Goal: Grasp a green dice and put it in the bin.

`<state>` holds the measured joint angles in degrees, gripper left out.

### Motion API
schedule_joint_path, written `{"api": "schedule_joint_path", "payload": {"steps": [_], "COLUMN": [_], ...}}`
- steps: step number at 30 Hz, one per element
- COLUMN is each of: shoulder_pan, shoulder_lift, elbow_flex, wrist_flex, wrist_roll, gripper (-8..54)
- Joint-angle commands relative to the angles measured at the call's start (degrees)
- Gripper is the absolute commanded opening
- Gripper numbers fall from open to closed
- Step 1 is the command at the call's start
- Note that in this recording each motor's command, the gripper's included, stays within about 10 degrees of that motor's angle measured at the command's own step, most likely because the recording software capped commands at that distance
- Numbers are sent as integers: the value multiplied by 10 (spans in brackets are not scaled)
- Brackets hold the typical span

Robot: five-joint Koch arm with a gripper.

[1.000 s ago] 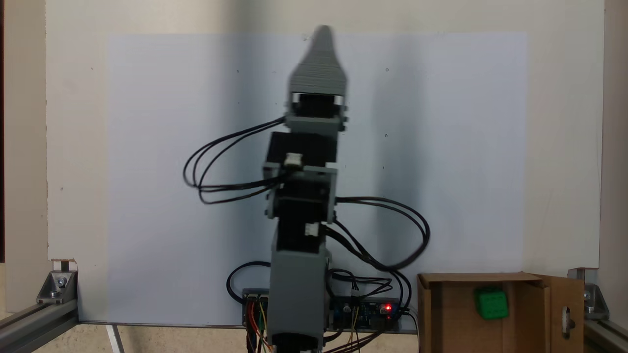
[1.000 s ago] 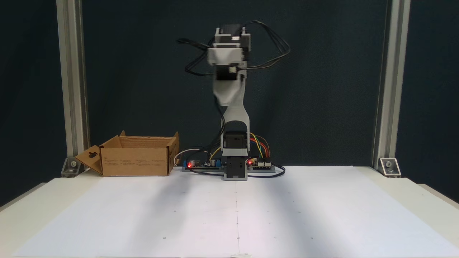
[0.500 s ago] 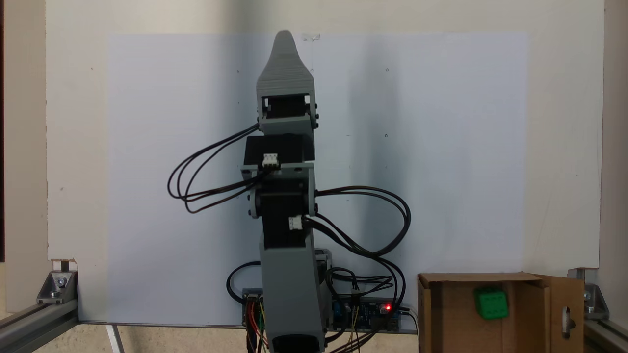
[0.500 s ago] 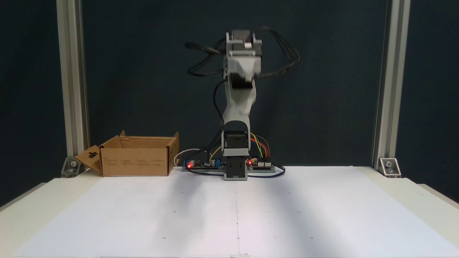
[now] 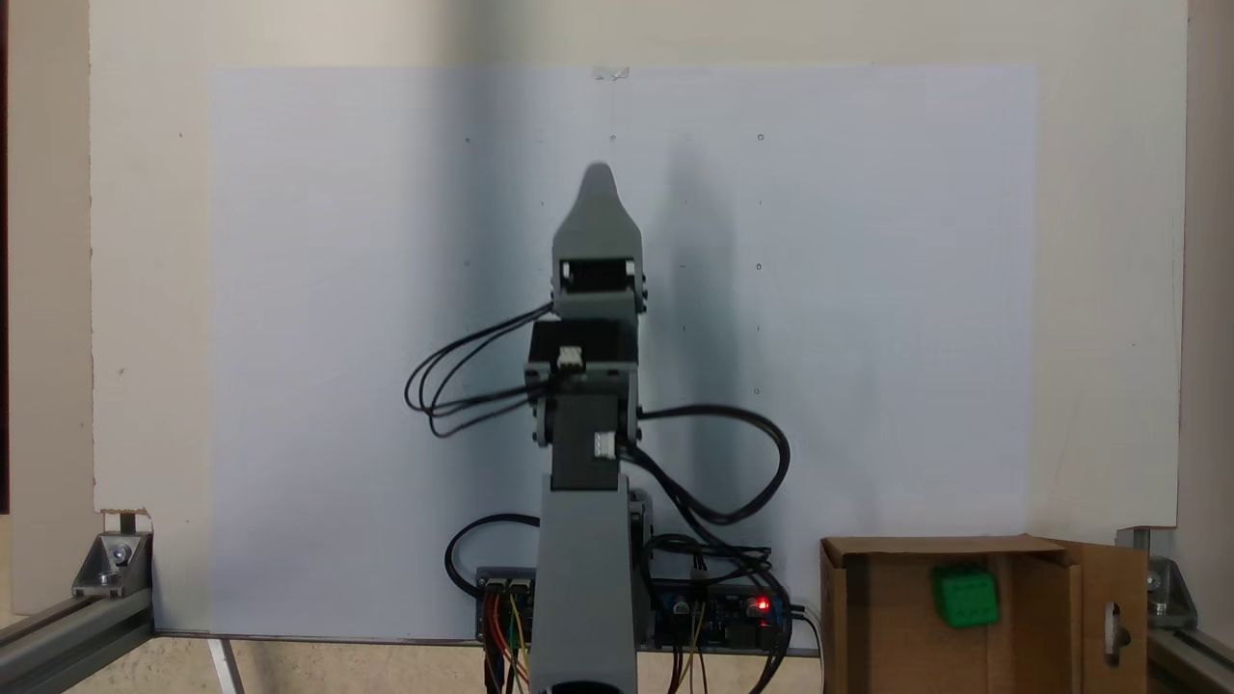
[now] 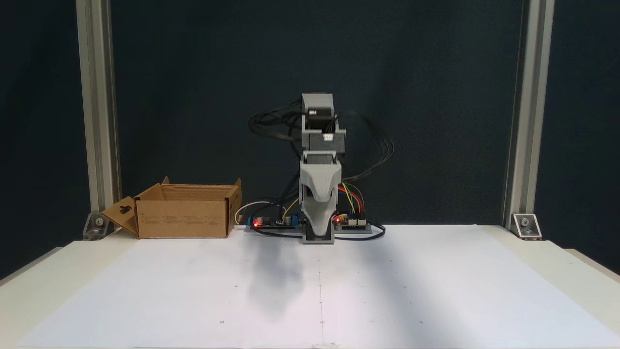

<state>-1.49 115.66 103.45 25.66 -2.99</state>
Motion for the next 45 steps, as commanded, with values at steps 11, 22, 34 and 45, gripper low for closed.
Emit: {"api": "schedule_joint_path", "payload": {"steps": [11, 22, 34, 45], "shoulder_pan": [6, 5, 5, 1], "shoulder_lift": [101, 191, 202, 201], "elbow_flex": [105, 247, 375, 571], "wrist_flex": [-287, -444, -612, -747], "wrist_roll": [29, 29, 26, 13], "gripper": [445, 445, 441, 439]}}
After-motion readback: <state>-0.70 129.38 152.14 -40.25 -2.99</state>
